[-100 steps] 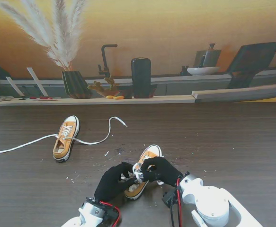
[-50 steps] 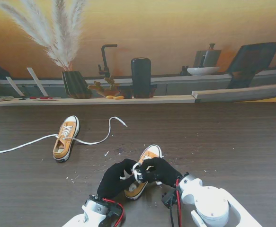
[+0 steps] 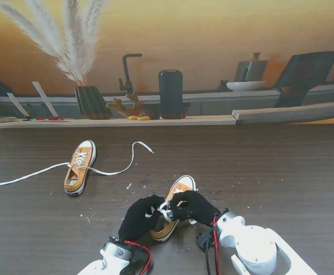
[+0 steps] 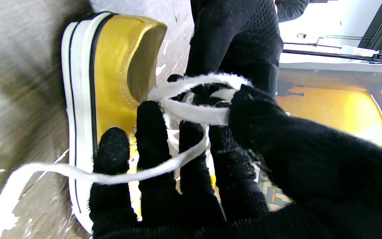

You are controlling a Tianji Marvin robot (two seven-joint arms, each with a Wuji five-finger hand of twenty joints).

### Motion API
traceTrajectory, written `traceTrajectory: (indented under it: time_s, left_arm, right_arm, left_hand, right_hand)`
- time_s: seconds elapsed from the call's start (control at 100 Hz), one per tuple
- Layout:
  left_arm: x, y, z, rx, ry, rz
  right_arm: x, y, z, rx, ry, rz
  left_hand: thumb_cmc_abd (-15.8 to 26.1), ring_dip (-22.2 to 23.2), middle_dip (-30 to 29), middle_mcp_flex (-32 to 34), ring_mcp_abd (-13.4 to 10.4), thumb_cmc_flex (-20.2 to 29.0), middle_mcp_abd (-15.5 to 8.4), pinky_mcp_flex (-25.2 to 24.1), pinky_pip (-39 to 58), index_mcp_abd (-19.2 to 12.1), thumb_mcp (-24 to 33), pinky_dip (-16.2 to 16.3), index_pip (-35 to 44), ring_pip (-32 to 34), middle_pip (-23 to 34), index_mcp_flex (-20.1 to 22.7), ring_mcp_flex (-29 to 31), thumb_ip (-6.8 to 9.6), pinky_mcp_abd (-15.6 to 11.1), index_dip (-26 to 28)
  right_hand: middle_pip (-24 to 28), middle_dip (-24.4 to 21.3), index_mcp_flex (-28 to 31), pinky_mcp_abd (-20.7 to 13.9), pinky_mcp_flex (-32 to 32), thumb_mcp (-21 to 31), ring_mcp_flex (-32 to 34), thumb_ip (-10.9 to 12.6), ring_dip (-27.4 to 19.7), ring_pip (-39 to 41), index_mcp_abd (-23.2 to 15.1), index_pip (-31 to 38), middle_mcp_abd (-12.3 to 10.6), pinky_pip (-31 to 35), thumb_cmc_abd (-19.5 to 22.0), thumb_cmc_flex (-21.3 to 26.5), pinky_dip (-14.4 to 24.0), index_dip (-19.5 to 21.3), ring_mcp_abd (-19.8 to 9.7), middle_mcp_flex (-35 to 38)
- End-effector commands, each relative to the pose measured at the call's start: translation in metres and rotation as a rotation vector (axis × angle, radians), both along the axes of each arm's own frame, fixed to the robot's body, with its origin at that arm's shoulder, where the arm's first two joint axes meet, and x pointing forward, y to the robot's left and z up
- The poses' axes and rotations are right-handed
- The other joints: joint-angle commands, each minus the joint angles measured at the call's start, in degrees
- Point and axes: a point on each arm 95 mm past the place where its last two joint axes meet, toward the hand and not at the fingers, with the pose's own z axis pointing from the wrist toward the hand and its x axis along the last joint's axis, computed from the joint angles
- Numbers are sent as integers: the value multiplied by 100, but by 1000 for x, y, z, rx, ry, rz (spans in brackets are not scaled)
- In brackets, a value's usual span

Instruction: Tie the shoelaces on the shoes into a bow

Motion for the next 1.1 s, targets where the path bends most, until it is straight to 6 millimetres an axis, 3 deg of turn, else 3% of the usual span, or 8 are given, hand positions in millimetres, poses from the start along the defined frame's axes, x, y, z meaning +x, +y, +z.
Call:
traceTrajectory:
  time_s: [0.0,0.16,0.57,1.09]
  left_arm:
    - [-3,-3,0,1,14,-11]
    - [-5,0,0,10,31,14]
    - [-1,17,0,65,82,86]
    - [1,44,-6,146,155,166]
  right_arm:
    - [0,-1,0,-4,0,1]
    - [2,-6,-1,-13,-19,-28]
    - [7,-15,-8,-117,-138,-117]
    - [8,-41,-25,-443,-390,-311]
  left_hand:
    - [-270,257,-146,-144,80,342,-79,-62,-32,-761,431,128,291,-159,369,279,125,-18,-176,386]
    - [-515,302,-196,-154,209,340,-5,-149,-122,-670,986,109,410,-286,728,559,89,-99,-81,671]
    - [-411,327,-209,-200,235,348,25,-174,-114,-654,869,129,372,-387,684,546,59,-77,-84,698]
    - [-378,352,-239,-219,252,400,55,-190,-133,-615,788,137,338,-464,611,553,44,-10,-108,701]
  right_hand:
    - [3,-26,50,34,-35,-35,-80,166,-42,-63,-318,24,-141,-49,70,187,-40,154,18,5]
    - [12,-21,67,38,-36,26,-90,178,-40,-65,-253,59,-144,-53,9,170,-41,182,16,-5]
    - [31,-48,99,106,-62,158,-111,163,-98,-172,-320,80,-136,-134,-88,125,-75,162,85,2]
    - [33,-107,223,269,4,362,23,184,-158,-252,-375,117,-52,-128,-267,111,-130,189,201,159]
